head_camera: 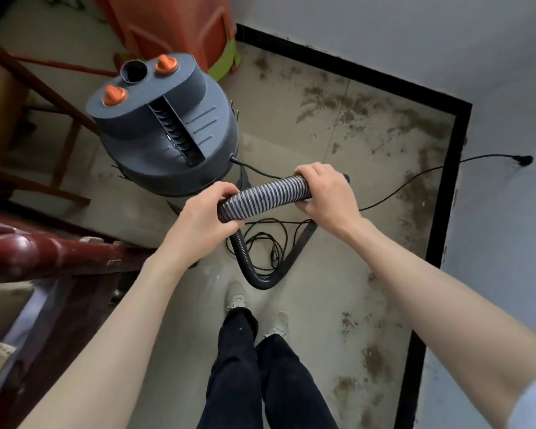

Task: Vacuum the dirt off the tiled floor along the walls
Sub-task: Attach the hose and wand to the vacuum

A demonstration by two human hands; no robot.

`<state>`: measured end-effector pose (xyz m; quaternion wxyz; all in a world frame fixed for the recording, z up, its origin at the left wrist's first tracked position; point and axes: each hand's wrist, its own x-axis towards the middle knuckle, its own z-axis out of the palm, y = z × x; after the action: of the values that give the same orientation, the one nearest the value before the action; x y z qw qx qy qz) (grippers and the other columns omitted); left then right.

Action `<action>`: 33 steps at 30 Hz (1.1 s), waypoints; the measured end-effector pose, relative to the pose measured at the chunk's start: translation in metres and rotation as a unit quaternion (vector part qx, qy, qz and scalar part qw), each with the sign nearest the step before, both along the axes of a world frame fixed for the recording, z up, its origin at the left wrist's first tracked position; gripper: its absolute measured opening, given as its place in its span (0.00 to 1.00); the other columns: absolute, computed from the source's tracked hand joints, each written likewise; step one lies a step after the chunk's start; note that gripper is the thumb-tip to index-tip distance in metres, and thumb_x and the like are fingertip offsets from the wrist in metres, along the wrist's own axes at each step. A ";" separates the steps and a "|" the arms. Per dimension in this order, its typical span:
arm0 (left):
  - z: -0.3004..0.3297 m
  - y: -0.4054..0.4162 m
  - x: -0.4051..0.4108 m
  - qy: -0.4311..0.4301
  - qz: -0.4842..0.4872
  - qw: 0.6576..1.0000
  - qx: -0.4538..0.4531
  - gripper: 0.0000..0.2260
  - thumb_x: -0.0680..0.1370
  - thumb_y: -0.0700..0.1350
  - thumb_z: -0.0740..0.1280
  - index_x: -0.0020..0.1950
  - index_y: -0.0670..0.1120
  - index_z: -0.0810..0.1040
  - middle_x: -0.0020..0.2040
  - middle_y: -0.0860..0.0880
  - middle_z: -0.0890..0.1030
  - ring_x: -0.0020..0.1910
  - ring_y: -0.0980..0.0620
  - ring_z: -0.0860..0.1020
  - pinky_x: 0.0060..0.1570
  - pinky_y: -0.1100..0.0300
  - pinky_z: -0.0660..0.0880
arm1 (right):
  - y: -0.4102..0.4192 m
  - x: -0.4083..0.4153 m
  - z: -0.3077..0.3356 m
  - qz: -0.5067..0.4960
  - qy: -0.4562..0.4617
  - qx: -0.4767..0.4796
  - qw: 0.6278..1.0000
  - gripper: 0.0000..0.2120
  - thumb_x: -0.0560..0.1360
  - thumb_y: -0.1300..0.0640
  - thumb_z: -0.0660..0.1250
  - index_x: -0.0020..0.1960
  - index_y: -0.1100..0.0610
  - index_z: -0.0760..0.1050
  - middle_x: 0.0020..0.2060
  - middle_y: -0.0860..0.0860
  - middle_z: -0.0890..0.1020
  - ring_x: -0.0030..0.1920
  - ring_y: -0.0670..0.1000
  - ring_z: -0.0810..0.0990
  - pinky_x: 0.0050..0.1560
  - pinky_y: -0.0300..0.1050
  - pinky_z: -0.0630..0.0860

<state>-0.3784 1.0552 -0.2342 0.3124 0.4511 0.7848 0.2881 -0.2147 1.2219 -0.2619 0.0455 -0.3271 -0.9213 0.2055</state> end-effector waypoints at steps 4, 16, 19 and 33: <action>0.042 0.015 0.019 0.039 -0.043 0.996 0.066 0.21 0.70 0.41 0.74 0.62 0.47 0.75 0.52 0.54 0.78 0.51 0.58 0.75 0.50 0.70 0.68 | 0.004 0.030 0.047 -0.048 0.037 0.030 0.998 0.20 0.68 0.63 0.73 0.60 0.63 0.76 0.54 0.58 0.80 0.56 0.61 0.76 0.56 0.54 0.70; 0.127 0.029 0.052 0.075 -0.063 0.983 0.157 0.21 0.72 0.40 0.72 0.63 0.46 0.73 0.53 0.52 0.76 0.50 0.58 0.73 0.50 0.74 0.69 | 0.005 0.072 0.158 -0.110 0.148 0.134 0.974 0.20 0.67 0.60 0.75 0.57 0.63 0.78 0.51 0.57 0.82 0.54 0.61 0.78 0.59 0.54 0.66; 0.145 0.029 0.055 0.094 -0.062 0.980 0.164 0.21 0.72 0.39 0.72 0.65 0.45 0.72 0.55 0.49 0.77 0.53 0.55 0.74 0.55 0.63 0.72 | 0.002 0.078 0.177 -0.103 0.145 0.138 0.974 0.18 0.68 0.58 0.75 0.56 0.63 0.78 0.50 0.57 0.81 0.54 0.61 0.77 0.57 0.54 0.66; 0.211 0.091 0.053 -0.332 0.383 0.855 0.107 0.19 0.79 0.55 0.63 0.55 0.39 0.73 0.45 0.43 0.79 0.43 0.47 0.81 0.47 0.53 0.80 | 0.015 0.111 0.247 -0.318 0.270 -0.016 0.909 0.16 0.70 0.54 0.76 0.52 0.58 0.74 0.47 0.49 0.74 0.55 0.55 0.73 0.54 0.51 0.72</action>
<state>-0.3254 1.1461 -0.0236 0.3691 0.0227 0.7097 0.5996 -0.1033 1.2369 -0.0151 0.3501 -0.5350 -0.7180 0.2751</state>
